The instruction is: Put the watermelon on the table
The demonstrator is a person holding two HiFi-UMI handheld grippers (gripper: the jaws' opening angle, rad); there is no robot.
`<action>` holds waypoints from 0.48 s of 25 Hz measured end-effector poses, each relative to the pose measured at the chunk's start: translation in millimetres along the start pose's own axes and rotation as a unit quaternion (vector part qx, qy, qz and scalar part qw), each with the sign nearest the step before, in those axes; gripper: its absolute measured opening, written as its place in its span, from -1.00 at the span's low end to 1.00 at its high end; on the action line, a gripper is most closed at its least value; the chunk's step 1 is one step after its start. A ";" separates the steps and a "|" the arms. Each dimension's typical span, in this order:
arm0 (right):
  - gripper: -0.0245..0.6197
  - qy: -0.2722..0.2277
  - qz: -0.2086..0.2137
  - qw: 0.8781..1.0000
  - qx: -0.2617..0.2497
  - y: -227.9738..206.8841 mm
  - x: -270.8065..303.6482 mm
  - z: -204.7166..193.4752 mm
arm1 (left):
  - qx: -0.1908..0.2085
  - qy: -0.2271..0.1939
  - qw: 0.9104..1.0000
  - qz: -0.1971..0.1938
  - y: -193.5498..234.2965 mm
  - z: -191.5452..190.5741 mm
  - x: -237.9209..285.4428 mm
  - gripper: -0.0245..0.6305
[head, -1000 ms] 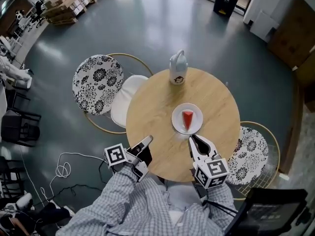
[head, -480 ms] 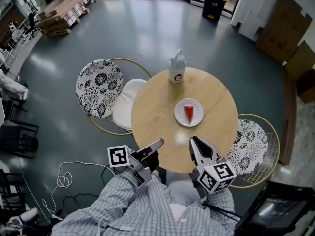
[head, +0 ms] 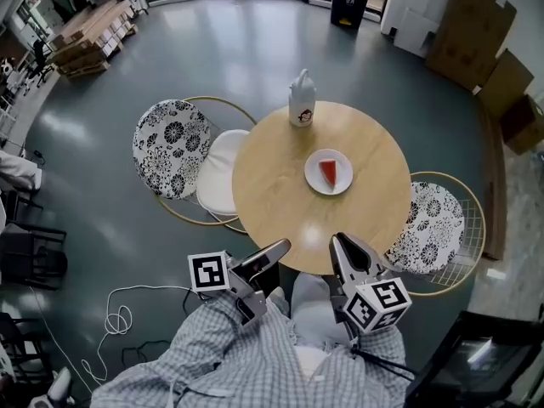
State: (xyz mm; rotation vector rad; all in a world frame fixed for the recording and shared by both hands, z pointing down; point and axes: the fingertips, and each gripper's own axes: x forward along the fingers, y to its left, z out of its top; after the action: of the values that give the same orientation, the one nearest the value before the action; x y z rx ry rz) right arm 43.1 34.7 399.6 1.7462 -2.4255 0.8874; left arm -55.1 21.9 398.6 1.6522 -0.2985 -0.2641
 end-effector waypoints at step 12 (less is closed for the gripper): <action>-0.78 -0.011 -0.014 1.000 -0.003 44.0 -29.4 -32.4 | 0.188 0.028 0.980 0.063 3.6 -28.8 -45.4 -0.90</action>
State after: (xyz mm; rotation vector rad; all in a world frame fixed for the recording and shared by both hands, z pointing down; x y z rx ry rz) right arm 5.7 84.1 397.9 1.7918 -2.4088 0.8606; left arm -87.9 64.2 404.9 2.0004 -0.4284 -0.0669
